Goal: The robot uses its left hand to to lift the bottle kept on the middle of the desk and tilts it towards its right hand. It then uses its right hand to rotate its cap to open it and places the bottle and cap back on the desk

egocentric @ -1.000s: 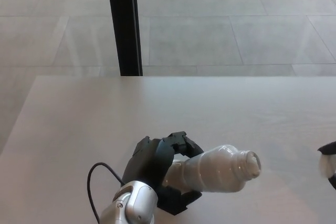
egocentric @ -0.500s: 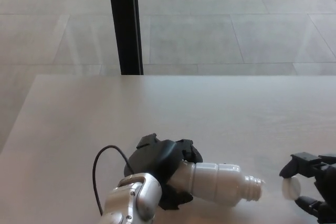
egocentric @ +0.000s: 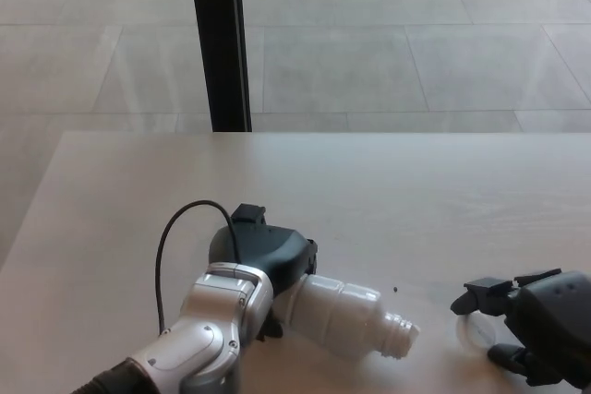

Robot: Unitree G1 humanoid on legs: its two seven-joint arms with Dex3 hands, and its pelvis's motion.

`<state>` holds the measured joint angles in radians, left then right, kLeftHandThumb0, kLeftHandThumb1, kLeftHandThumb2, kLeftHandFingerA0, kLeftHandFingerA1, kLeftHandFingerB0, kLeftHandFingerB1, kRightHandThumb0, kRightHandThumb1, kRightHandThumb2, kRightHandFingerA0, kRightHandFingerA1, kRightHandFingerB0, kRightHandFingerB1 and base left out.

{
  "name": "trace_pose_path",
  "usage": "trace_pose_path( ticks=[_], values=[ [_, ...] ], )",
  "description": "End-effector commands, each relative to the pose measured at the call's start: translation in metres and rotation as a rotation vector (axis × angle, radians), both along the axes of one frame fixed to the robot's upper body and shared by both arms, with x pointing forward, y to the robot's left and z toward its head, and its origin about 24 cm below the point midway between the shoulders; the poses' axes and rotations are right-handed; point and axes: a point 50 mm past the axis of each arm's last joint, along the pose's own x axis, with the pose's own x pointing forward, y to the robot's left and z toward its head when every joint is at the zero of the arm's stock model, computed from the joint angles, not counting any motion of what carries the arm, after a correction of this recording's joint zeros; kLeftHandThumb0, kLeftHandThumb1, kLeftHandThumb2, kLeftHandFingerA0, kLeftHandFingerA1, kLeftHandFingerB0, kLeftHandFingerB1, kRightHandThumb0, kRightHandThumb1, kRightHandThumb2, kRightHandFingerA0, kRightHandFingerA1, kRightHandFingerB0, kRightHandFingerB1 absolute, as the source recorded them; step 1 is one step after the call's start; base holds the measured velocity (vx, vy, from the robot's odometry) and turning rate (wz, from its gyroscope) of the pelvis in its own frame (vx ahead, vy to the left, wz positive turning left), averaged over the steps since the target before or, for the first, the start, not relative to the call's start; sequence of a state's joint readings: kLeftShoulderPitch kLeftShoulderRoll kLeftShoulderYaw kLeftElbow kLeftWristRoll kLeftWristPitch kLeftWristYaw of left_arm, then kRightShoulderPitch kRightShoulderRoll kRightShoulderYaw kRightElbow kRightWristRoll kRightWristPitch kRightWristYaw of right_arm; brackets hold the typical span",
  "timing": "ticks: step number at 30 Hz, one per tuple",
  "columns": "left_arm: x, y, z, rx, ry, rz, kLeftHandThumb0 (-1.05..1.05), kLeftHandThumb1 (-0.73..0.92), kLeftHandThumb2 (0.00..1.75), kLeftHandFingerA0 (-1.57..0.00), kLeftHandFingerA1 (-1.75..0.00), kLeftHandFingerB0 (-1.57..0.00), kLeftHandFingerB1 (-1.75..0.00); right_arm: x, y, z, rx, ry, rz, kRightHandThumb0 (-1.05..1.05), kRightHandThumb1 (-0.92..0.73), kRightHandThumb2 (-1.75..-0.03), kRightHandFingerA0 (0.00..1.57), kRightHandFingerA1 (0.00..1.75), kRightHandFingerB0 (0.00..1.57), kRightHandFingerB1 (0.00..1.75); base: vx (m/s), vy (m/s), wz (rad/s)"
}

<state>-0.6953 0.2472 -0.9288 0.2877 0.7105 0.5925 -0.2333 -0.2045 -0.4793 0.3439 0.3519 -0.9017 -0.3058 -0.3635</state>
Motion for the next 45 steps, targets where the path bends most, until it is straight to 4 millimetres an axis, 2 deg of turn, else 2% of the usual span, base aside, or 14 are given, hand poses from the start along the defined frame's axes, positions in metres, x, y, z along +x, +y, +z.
trace_pose_path(
  ticks=[1,4,8,12,13,18,21,22,23,26,37,39,40,45],
  values=[
    [-0.005,0.047,-0.028,0.356,0.237,0.173,-0.48,0.64,0.59,-0.78,-0.57,-0.56,-0.44,0.004,-0.020,-0.011,-0.314,0.334,-0.112,-0.61,-0.60,-0.58,0.13,0.47,0.21,0.32,0.00,0.000,0.00],
    [-0.005,0.044,-0.028,0.328,0.261,0.162,-0.53,0.62,0.59,-0.67,-0.49,-0.56,-0.45,0.002,-0.024,-0.009,-0.320,0.432,-0.146,-0.97,-0.57,-0.86,0.00,0.00,0.06,0.16,0.00,0.000,0.00],
    [-0.004,0.041,-0.025,0.281,0.291,0.145,-0.62,0.49,0.85,-0.47,-0.57,-0.36,-0.51,0.000,-0.025,-0.004,-0.312,0.494,-0.133,-1.05,-0.61,-0.93,0.00,0.11,0.00,0.05,0.00,0.000,0.00],
    [-0.004,0.038,-0.023,0.258,0.304,0.130,-0.64,0.66,0.60,-0.44,-0.44,-0.34,-0.36,-0.001,-0.023,-0.001,-0.312,0.526,-0.117,-1.05,-0.61,-0.95,0.00,0.17,0.00,0.02,0.00,0.000,0.00],
    [-0.003,0.037,-0.021,0.250,0.307,0.132,-0.71,0.54,0.91,-0.38,-0.57,-0.25,-0.46,-0.002,-0.022,0.002,-0.281,0.522,-0.099,-1.05,-0.63,-0.96,0.00,0.18,0.00,0.01,0.00,0.000,0.00],
    [-0.005,0.037,-0.021,0.242,0.311,0.128,-0.72,0.54,0.91,-0.25,-0.53,-0.29,-0.49,-0.003,-0.019,0.007,-0.242,0.518,-0.089,-1.05,-0.62,-0.96,0.00,0.17,0.00,0.02,0.00,0.000,0.00],
    [-0.007,0.038,-0.021,0.204,0.322,0.164,-0.65,0.65,0.59,-0.21,-0.47,-0.26,-0.32,-0.003,-0.020,0.014,-0.195,0.507,-0.094,-1.05,-0.62,-0.95,0.00,0.16,0.00,0.03,0.00,0.000,0.00],
    [-0.011,0.041,-0.023,0.130,0.317,0.195,-0.36,0.38,0.96,-0.05,-0.54,0.00,-0.49,-0.004,-0.024,0.020,-0.173,0.496,-0.102,-1.05,-0.61,-0.95,0.00,0.19,0.00,0.03,0.00,0.000,0.00],
    [-0.013,0.043,-0.024,0.099,0.304,0.202,-0.66,0.59,0.60,-0.06,-0.50,-0.11,-0.25,-0.005,-0.025,0.023,-0.157,0.487,-0.104,-1.05,-0.61,-0.95,0.00,0.18,0.00,0.03,0.00,0.000,0.00],
    [-0.016,0.046,-0.024,0.025,0.317,0.221,-0.81,0.48,0.83,0.00,-0.20,0.00,-0.01,-0.007,-0.028,0.027,-0.133,0.484,-0.111,-1.05,-0.61,-0.94,0.00,0.17,0.00,0.02,0.00,0.000,0.00],
    [-0.035,0.097,0.017,-0.660,0.194,0.296,-1.04,0.56,0.74,0.00,0.00,0.00,0.00,-0.035,-0.084,0.074,0.112,0.434,-0.253,-1.05,-0.59,-0.99,0.00,0.23,0.00,0.04,0.00,0.000,0.00],
    [-0.040,0.111,0.027,-0.750,0.151,0.304,-1.05,0.63,0.60,0.00,0.00,0.00,0.00,-0.043,-0.101,0.081,0.134,0.420,-0.295,-1.05,-0.69,-0.62,0.00,0.00,0.00,0.00,0.00,0.000,0.00],
    [-0.042,0.117,0.030,-0.781,0.148,0.308,-1.05,0.64,0.60,0.00,0.00,0.00,0.00,-0.046,-0.107,0.083,0.152,0.409,-0.313,-1.04,-0.54,-0.84,0.00,0.00,0.00,0.00,0.00,0.000,0.00],
    [-0.052,0.149,0.043,-0.885,0.095,0.354,-1.05,0.62,0.61,0.00,0.00,0.00,0.00,-0.064,-0.139,0.096,0.262,0.350,-0.419,-1.05,-0.67,-0.64,0.00,0.00,0.00,0.08,0.00,0.000,0.00]
  ],
)
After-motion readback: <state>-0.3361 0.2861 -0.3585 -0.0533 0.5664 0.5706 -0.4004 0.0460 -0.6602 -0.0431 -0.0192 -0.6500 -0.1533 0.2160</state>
